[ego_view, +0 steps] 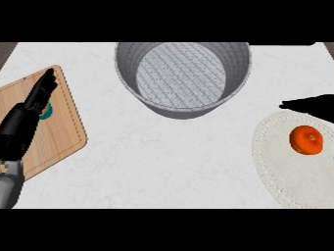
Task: Pick the squash from the placemat and place it in the basket
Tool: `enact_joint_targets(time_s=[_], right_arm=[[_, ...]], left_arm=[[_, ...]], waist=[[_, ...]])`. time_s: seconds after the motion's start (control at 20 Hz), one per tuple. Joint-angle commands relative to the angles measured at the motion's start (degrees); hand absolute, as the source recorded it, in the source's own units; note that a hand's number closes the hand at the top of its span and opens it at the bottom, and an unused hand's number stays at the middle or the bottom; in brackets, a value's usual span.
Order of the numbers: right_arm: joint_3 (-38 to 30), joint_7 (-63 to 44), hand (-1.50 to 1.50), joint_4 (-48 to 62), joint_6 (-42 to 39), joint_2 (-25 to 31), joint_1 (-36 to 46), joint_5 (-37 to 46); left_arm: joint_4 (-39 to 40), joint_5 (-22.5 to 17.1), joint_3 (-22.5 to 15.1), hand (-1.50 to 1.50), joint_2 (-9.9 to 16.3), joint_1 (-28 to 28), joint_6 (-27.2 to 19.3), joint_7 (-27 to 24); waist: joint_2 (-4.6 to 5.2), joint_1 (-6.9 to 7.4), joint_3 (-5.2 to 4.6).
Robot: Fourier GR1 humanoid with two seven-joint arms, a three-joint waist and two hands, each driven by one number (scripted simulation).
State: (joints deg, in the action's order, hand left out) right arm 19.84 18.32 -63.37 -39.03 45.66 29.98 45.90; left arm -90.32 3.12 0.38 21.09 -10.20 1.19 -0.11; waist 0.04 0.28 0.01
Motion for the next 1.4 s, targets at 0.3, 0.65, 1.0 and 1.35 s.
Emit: enact_joint_targets(time_s=[0.3, 0.65, 1.0, 1.35], right_arm=[[-4.4, 4.1, -1.5, 6.0, 0.8, -4.2, 2.2, 6.4], [-6.0, 5.2, -1.5, 4.4, 6.3, -6.9, -5.7, 10.1], [-7.9, 6.3, -1.5, 8.3, 7.3, -8.3, -5.8, 14.8], [-9.0, 9.6, -1.5, 18.1, 11.5, -10.0, -2.3, 19.5]], left_arm=[[0.3, 2.3, 0.2, 0.0, -3.6, -2.0, 0.9, 1.8], [1.7, 5.7, 0.7, 0.0, -4.9, -3.1, 0.3, 1.0], [1.2, 3.4, 4.7, 0.0, -3.6, 0.4, 4.3, -2.0], [-0.1, 3.2, 6.1, 0.0, -3.6, 1.0, 6.0, -1.1]], waist=[[0.02, 0.0, -0.01], [-0.03, -0.35, -0.01], [-0.05, -0.13, -0.02], [0.03, 0.14, 0.0]])
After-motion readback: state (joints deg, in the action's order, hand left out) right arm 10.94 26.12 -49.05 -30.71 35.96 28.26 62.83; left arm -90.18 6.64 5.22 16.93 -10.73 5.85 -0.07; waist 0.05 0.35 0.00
